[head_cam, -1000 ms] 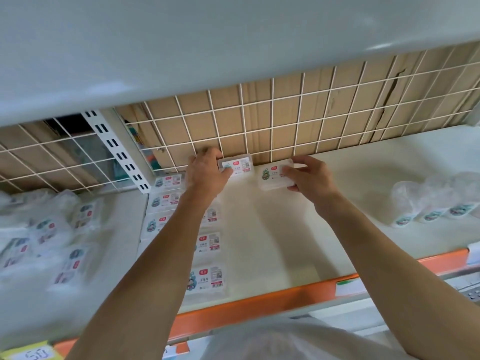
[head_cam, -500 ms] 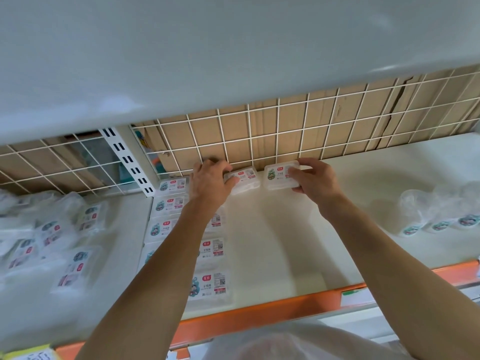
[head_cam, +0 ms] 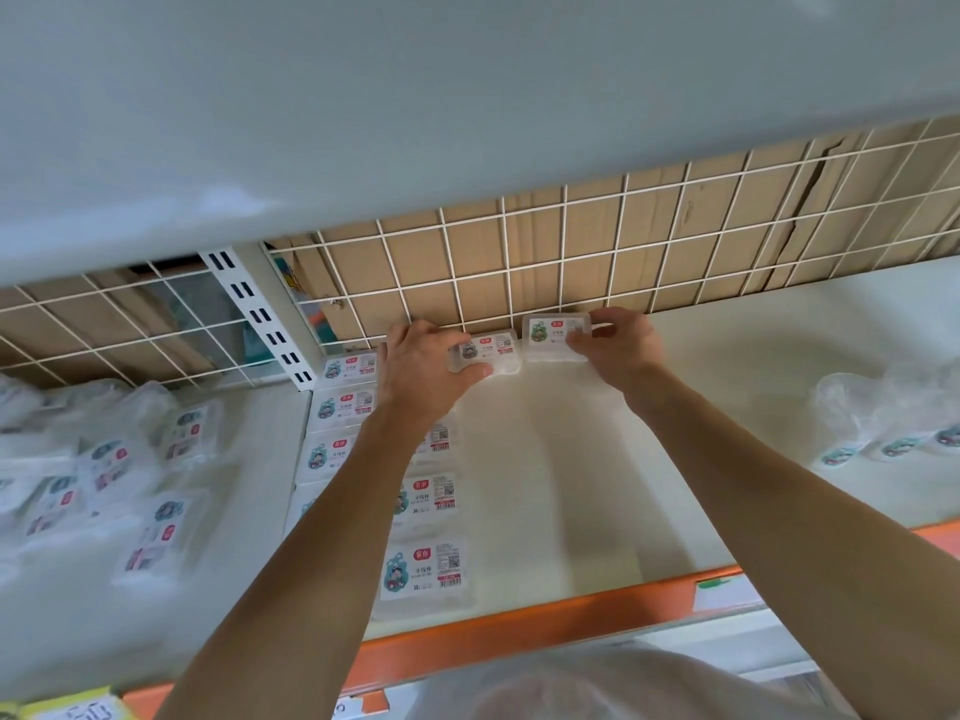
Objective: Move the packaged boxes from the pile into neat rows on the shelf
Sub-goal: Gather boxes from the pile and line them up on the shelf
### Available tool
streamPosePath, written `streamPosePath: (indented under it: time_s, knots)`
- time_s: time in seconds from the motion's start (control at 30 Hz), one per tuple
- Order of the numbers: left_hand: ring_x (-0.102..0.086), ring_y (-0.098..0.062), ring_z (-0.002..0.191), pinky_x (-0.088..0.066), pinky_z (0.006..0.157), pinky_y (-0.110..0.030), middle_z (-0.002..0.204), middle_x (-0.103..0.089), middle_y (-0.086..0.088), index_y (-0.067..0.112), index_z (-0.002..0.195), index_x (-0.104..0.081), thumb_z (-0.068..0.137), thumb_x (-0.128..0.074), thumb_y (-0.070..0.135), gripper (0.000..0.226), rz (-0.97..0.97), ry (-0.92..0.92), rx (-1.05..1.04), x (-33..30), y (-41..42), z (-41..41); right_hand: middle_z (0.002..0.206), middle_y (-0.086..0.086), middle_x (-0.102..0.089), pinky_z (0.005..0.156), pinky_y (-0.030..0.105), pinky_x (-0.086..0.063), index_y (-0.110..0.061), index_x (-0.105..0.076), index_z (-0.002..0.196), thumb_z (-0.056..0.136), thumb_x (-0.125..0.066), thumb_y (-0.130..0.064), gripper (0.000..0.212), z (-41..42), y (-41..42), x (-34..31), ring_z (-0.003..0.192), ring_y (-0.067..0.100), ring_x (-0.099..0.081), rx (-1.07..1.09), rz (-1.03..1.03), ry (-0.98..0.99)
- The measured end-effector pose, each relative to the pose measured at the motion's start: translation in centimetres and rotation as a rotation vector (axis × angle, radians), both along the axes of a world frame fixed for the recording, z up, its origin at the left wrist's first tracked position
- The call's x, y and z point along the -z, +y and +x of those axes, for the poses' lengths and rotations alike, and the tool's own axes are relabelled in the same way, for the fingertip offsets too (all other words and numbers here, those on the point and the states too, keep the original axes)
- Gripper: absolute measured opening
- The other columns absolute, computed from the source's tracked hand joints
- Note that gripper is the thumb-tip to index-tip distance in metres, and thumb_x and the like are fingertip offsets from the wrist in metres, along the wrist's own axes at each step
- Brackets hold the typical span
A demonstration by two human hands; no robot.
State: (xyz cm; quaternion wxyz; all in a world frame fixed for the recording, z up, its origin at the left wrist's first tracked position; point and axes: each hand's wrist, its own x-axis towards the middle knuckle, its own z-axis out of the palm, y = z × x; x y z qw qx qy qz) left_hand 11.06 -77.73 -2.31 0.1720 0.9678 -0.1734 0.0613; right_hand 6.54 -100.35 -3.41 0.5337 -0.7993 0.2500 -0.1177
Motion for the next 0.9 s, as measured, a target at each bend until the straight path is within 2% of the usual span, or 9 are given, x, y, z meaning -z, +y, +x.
streamPosePath:
  time_s: [0.07,0.2,0.3,0.4,0.53,0.67,0.77,0.83,0.9]
  knots:
    - [-0.035,-0.025,0.130,-0.029,0.109,-0.042,0.130,-0.056,-0.001,0.032,0.131,-0.063,0.086,-0.064,0.059,0.053,-0.013,0.000,-0.010,0.0,0.0,0.0,0.100,0.003,-0.074,0.054,0.020,-0.044,-0.020,-0.072,0.115,0.087,-0.072,-0.024,0.029,0.1,0.1,-0.1,0.082,0.020,-0.065,-0.007,-0.030,0.000]
    - [-0.035,-0.025,0.130,-0.029,0.109,-0.043,0.132,-0.056,0.000,0.031,0.131,-0.063,0.088,-0.063,0.057,0.051,-0.011,-0.021,-0.015,0.1,-0.3,0.0,0.105,0.002,-0.068,0.067,0.024,-0.049,-0.020,-0.068,0.123,0.087,-0.072,-0.021,0.036,0.0,0.2,-0.4,0.092,0.022,-0.062,-0.002,-0.051,0.004]
    - [-0.035,-0.025,0.131,-0.028,0.109,-0.043,0.133,-0.055,0.000,0.031,0.132,-0.062,0.089,-0.062,0.057,0.051,-0.010,-0.013,-0.027,0.2,-0.5,0.0,0.107,0.005,-0.072,0.076,0.031,-0.057,-0.021,-0.070,0.121,0.086,-0.073,-0.021,0.035,0.1,0.0,-0.4,0.094,0.024,-0.065,-0.007,-0.078,0.008]
    - [-0.035,-0.026,0.131,-0.028,0.109,-0.043,0.134,-0.055,-0.001,0.030,0.133,-0.061,0.090,-0.061,0.056,0.051,0.005,-0.009,-0.027,0.2,-0.6,0.0,0.103,0.006,-0.071,0.086,0.035,-0.057,-0.021,-0.072,0.120,0.088,-0.070,-0.022,0.032,0.1,0.2,-0.5,0.098,0.027,-0.065,-0.021,-0.151,0.016]
    - [-0.034,-0.027,0.132,-0.029,0.110,-0.043,0.136,-0.053,-0.001,0.030,0.136,-0.059,0.092,-0.058,0.056,0.050,0.022,0.004,-0.040,0.2,-0.7,-0.2,0.103,0.015,-0.073,0.087,0.042,-0.056,-0.008,-0.073,0.110,0.092,-0.063,-0.021,0.024,-0.3,0.7,-0.9,0.099,0.034,-0.065,-0.047,-0.208,0.025]
    - [-0.032,-0.028,0.133,-0.028,0.111,-0.045,0.138,-0.052,-0.002,0.030,0.137,-0.057,0.093,-0.057,0.055,0.051,0.042,0.026,-0.052,0.1,-1.0,-0.6,0.106,0.020,-0.071,0.079,0.040,-0.054,-0.003,-0.069,0.111,0.094,-0.059,-0.026,0.031,-0.7,0.6,-1.5,0.099,0.037,-0.063,-0.088,-0.218,0.069]
    - [-0.033,-0.029,0.132,-0.029,0.109,-0.043,0.139,-0.051,-0.003,0.028,0.138,-0.055,0.092,-0.059,0.053,0.052,0.029,0.036,-0.061,-0.2,-1.1,-1.2,0.114,0.018,-0.069,0.079,0.036,-0.050,-0.001,-0.067,0.113,0.094,-0.061,-0.029,0.034,-1.3,0.5,-1.9,0.104,0.037,-0.061,-0.095,-0.173,0.078]
    - [-0.034,-0.029,0.131,-0.030,0.108,-0.043,0.138,-0.053,-0.003,0.026,0.137,-0.056,0.093,-0.060,0.051,0.051,-0.008,0.010,-0.073,-0.6,-0.9,-1.8,0.122,0.012,-0.068,0.087,0.032,-0.047,-0.006,-0.068,0.116,0.094,-0.064,-0.031,0.033,-1.9,0.4,-2.1,0.111,0.031,-0.060,-0.087,-0.159,0.070]
    - [-0.037,-0.029,0.130,-0.030,0.108,-0.044,0.137,-0.055,-0.004,0.024,0.135,-0.058,0.094,-0.059,0.048,0.047,-0.037,-0.001,-0.086,-1.0,-0.9,-2.7,0.131,0.009,-0.064,0.098,0.028,-0.043,-0.012,-0.065,0.129,0.094,-0.064,-0.031,0.040,-2.7,0.5,-2.2,0.119,0.026,-0.059,-0.076,-0.163,0.068]
